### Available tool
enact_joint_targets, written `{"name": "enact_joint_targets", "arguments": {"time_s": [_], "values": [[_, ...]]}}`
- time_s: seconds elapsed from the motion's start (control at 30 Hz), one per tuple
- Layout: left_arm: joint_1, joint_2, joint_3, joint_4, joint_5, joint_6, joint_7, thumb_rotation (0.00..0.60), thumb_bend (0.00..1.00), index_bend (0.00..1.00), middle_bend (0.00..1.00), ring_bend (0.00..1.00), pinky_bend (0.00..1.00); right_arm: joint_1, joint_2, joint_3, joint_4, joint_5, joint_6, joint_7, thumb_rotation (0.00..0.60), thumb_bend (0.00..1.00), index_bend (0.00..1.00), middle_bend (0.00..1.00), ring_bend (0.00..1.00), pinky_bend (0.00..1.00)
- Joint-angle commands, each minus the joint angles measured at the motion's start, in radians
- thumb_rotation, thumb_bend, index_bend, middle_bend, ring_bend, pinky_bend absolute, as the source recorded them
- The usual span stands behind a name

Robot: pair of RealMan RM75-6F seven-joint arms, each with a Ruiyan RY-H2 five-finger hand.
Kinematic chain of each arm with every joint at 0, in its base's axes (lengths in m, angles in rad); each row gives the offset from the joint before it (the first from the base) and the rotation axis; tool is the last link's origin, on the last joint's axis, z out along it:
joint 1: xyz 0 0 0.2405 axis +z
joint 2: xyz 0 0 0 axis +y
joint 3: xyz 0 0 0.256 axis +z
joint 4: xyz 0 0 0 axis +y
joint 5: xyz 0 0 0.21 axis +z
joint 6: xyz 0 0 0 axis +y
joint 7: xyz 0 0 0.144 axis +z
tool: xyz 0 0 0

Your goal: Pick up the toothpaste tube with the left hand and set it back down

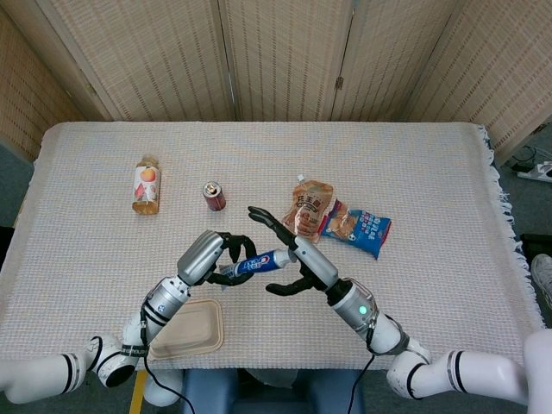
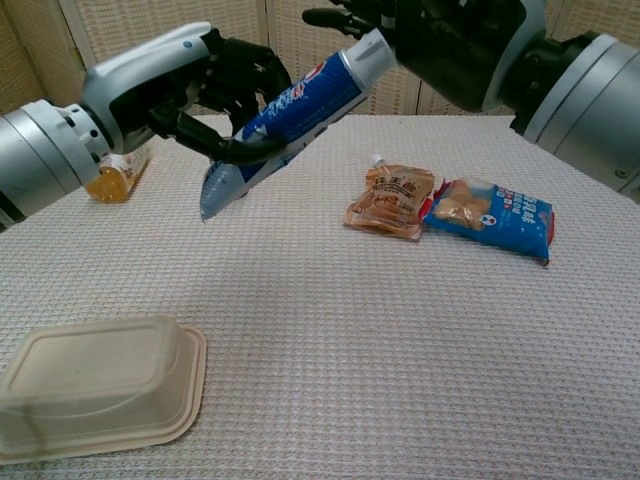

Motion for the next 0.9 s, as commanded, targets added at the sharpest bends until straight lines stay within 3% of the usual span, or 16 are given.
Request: {"name": "enact_joint_targets", "arguments": {"time_s": [0.03, 0.37, 0.6, 0.73, 0.8, 0.9], "values": [[0.005, -0.006, 0.017, 0.025, 0.026, 0.017, 0.031, 0.6, 0.83, 0.73, 0.75, 0.68, 0.61, -0.018, 0.034, -0.005, -0.011, -0.012, 0.021, -0.023, 0.238, 0.15, 0.0, 0.0, 0.0, 0.0], [-0.013, 0.018, 0.046, 0.071, -0.038, -0.115, 0.155, 0.6, 0.83, 0.71, 0.75, 0.64, 0.56, -0.08, 0.181, -0.018, -0.056, -0.016, 0.071, -0.075, 0.238, 0.15, 0.0, 0.0, 0.0, 0.0], [-0.024, 0.018, 0.011, 0.081, -0.293, -0.283, 0.418, 0.6, 0.83, 0.66, 0.74, 0.6, 0.53, -0.12, 0.269, -0.025, -0.068, 0.001, 0.082, -0.117, 0.239, 0.15, 0.0, 0.0, 0.0, 0.0], [-0.026, 0.009, -0.007, 0.068, -0.441, -0.31, 0.572, 0.6, 0.82, 0.61, 0.7, 0.56, 0.5, -0.15, 0.313, -0.038, -0.056, 0.01, 0.094, -0.13, 0.239, 0.15, 0.0, 0.0, 0.0, 0.0], [-0.026, 0.0, -0.011, 0.07, -0.498, -0.304, 0.639, 0.6, 0.78, 0.57, 0.67, 0.54, 0.48, -0.168, 0.334, -0.043, -0.051, 0.018, 0.101, -0.123, 0.238, 0.15, 0.0, 0.0, 0.0, 0.0], [-0.031, -0.009, -0.005, 0.076, -0.571, -0.311, 0.724, 0.6, 0.58, 0.45, 0.56, 0.45, 0.43, -0.19, 0.358, -0.057, -0.037, 0.016, 0.109, -0.133, 0.238, 0.15, 0.0, 0.0, 0.0, 0.0]]}}
